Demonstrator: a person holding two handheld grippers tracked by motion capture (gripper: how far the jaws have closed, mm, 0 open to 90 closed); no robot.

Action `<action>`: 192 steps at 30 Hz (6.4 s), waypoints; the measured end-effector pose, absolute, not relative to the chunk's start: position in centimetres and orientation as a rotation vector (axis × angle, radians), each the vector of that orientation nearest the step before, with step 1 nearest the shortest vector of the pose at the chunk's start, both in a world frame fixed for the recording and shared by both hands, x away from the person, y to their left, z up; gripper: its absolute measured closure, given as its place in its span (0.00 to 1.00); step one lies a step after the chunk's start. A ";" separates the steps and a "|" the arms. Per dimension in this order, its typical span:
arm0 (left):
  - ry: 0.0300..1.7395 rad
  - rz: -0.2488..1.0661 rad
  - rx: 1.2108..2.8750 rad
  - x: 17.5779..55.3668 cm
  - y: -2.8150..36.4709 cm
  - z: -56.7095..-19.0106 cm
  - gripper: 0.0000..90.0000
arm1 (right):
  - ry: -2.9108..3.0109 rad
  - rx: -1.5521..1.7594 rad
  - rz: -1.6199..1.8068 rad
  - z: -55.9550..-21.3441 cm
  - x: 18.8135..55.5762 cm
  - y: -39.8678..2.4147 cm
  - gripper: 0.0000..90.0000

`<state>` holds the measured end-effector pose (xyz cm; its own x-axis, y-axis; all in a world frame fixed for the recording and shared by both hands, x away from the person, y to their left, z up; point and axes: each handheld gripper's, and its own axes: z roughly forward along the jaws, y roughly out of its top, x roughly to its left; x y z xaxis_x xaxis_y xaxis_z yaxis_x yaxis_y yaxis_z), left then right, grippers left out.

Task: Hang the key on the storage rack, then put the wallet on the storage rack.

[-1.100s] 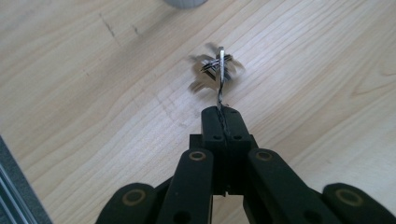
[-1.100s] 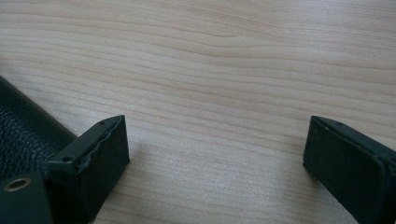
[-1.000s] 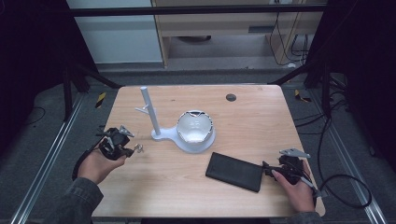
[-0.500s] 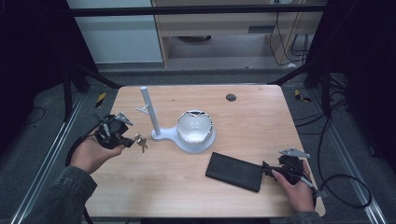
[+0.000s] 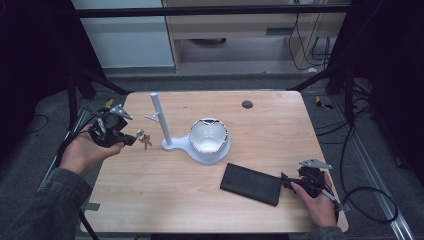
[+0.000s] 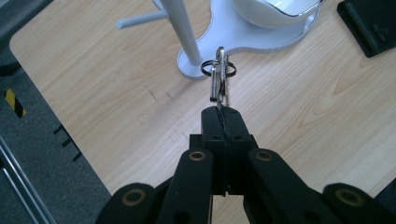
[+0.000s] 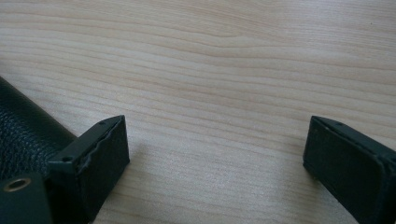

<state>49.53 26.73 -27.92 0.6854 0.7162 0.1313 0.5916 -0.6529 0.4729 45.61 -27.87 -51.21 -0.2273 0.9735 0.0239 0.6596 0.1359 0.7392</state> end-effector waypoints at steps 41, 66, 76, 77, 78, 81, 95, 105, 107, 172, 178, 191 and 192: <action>1.019 0.483 2.546 52.6 23.8 -24.7 1.00 | 1.950 1.558 0.882 -51.2 45.6 -27.9 0.08; 1.052 0.510 2.607 54.0 22.5 -25.5 1.00 | 1.948 1.560 0.885 -51.2 45.6 -27.9 0.08; 1.064 0.521 2.587 54.4 22.4 -25.3 1.00 | 1.952 1.556 0.880 -51.2 45.6 -27.9 0.08; 1.065 0.523 2.586 54.4 22.4 -25.3 1.00 | 1.950 1.557 0.882 -51.2 45.6 -27.9 0.08; 1.068 0.522 2.584 54.4 22.4 -25.3 1.00 | 1.949 1.558 0.884 -51.2 45.6 -27.9 0.08; 1.076 0.548 2.570 54.6 22.5 -25.2 1.00 | 1.950 1.557 0.882 -51.2 45.6 -27.9 0.08; 1.056 0.609 2.482 54.2 23.6 -25.7 0.90 | 1.946 1.563 0.886 -51.2 45.6 -27.9 0.08; 0.947 0.614 2.339 49.2 25.4 -28.9 0.73 | 1.949 1.564 0.888 -51.2 45.6 -27.9 0.08; 0.928 0.623 2.328 48.2 25.4 -29.9 0.67 | 1.950 1.561 0.887 -51.2 45.6 -27.9 0.08; 0.448 0.141 2.666 47.6 6.7 -46.9 0.96 | 1.978 1.416 0.974 -49.3 44.2 -27.2 0.18; 0.441 0.141 2.676 47.5 6.5 -47.0 0.96 | 1.977 1.416 0.975 -49.2 44.2 -27.2 0.18; 0.439 0.137 2.666 47.6 6.3 -47.2 0.96 | 1.974 1.409 0.979 -49.2 44.2 -27.2 0.17; 0.439 0.137 2.666 47.6 6.3 -47.2 0.96 | 1.975 1.407 0.983 -49.2 44.1 -27.2 0.17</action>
